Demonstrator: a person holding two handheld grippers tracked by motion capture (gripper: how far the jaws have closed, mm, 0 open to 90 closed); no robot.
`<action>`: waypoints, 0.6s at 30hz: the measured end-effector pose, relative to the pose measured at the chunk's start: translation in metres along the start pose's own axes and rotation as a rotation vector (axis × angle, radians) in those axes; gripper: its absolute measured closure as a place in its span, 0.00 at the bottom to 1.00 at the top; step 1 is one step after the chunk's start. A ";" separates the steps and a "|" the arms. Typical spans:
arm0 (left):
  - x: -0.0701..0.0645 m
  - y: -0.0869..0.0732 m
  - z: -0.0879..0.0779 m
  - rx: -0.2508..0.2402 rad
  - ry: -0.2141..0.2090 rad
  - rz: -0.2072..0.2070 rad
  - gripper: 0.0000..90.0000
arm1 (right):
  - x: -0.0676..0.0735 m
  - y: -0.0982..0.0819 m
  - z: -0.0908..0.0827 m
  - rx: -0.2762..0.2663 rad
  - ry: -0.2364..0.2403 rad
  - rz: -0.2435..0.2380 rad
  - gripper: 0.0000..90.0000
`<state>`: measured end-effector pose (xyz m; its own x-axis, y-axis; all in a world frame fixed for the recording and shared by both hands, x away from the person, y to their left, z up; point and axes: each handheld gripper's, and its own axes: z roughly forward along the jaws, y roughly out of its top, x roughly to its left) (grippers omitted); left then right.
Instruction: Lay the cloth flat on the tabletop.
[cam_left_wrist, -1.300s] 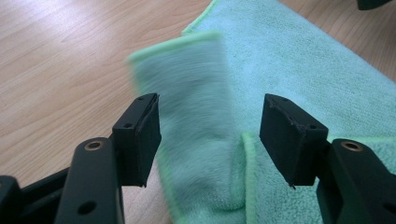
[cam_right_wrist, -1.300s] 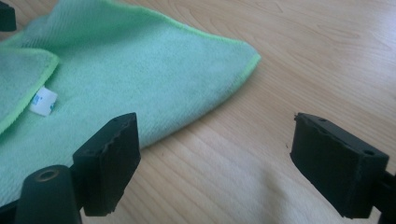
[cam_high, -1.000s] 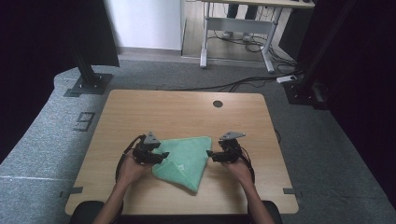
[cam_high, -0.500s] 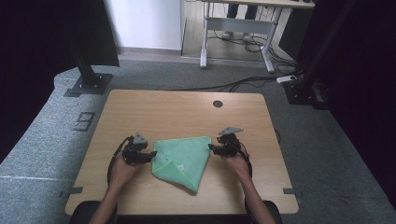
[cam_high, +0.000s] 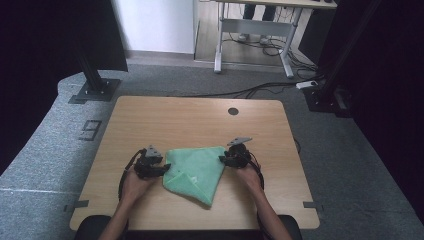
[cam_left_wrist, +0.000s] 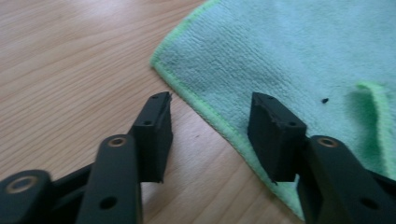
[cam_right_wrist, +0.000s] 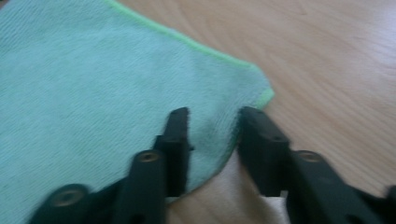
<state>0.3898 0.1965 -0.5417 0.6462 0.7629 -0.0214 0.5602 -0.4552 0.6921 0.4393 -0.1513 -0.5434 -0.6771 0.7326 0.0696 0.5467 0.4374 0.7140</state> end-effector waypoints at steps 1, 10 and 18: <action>-0.002 0.001 0.000 0.002 -0.007 0.005 0.61 | 0.001 0.000 -0.001 0.006 0.008 -0.006 0.82; -0.014 0.005 0.003 0.012 -0.053 0.018 0.97 | 0.007 -0.005 -0.016 0.006 0.054 0.008 0.94; -0.014 0.012 -0.024 -0.069 -0.054 0.014 0.99 | 0.014 -0.003 -0.061 -0.053 0.069 -0.023 0.95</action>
<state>0.3752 0.1915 -0.5159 0.6822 0.7296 -0.0491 0.5149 -0.4315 0.7407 0.3985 -0.1742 -0.5020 -0.7221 0.6846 0.0993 0.5051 0.4237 0.7519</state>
